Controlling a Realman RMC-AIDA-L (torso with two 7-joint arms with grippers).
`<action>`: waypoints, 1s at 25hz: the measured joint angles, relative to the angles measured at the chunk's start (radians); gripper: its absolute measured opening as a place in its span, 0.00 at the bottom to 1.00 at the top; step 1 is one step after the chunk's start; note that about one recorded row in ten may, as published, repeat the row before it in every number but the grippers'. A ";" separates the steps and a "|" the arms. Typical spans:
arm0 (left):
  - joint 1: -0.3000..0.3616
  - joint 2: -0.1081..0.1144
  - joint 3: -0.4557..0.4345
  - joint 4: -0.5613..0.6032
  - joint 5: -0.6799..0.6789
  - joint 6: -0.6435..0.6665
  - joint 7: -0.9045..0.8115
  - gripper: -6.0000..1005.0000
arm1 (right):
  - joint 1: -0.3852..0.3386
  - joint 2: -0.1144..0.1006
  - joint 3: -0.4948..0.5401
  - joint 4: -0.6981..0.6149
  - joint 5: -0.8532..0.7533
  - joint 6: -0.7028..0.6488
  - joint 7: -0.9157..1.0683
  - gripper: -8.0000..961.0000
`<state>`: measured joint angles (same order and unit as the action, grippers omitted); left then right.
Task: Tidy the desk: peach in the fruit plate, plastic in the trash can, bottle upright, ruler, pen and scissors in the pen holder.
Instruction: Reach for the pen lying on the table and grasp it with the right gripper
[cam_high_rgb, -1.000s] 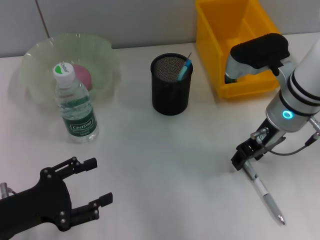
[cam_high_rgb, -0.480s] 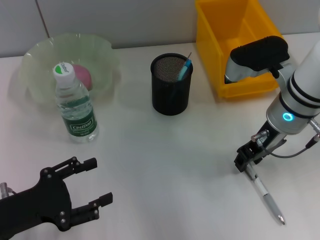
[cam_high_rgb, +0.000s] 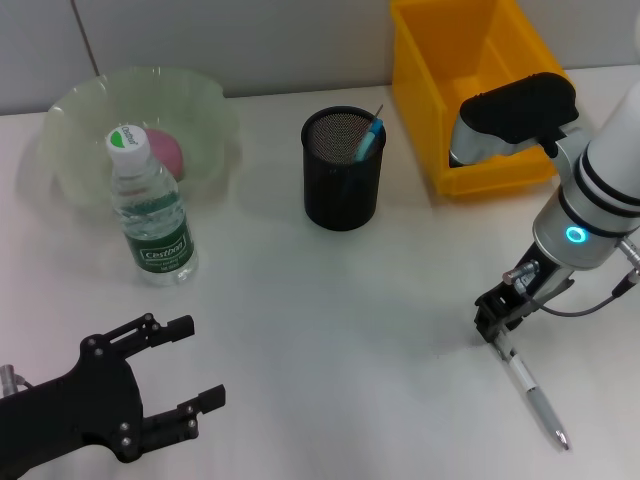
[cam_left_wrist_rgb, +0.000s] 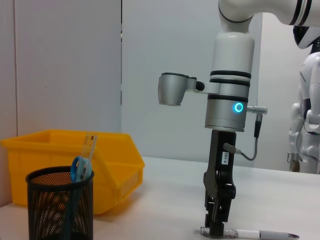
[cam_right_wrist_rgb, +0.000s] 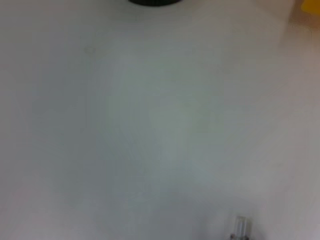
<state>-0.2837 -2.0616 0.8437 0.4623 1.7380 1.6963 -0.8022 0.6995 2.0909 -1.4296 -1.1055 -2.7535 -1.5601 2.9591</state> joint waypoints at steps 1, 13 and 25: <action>0.000 0.000 0.000 0.000 0.000 0.000 0.000 0.78 | 0.001 0.000 -0.005 0.001 0.000 0.000 0.000 0.37; 0.000 0.000 -0.001 0.000 0.000 0.002 0.001 0.78 | -0.019 -0.003 -0.008 -0.071 -0.002 -0.016 0.000 0.10; 0.001 0.000 -0.001 -0.004 0.000 0.002 0.002 0.78 | -0.028 -0.004 -0.004 -0.115 -0.002 -0.037 0.000 0.14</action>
<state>-0.2823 -2.0616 0.8431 0.4587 1.7379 1.6981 -0.8007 0.6720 2.0864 -1.4333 -1.2201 -2.7551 -1.5970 2.9589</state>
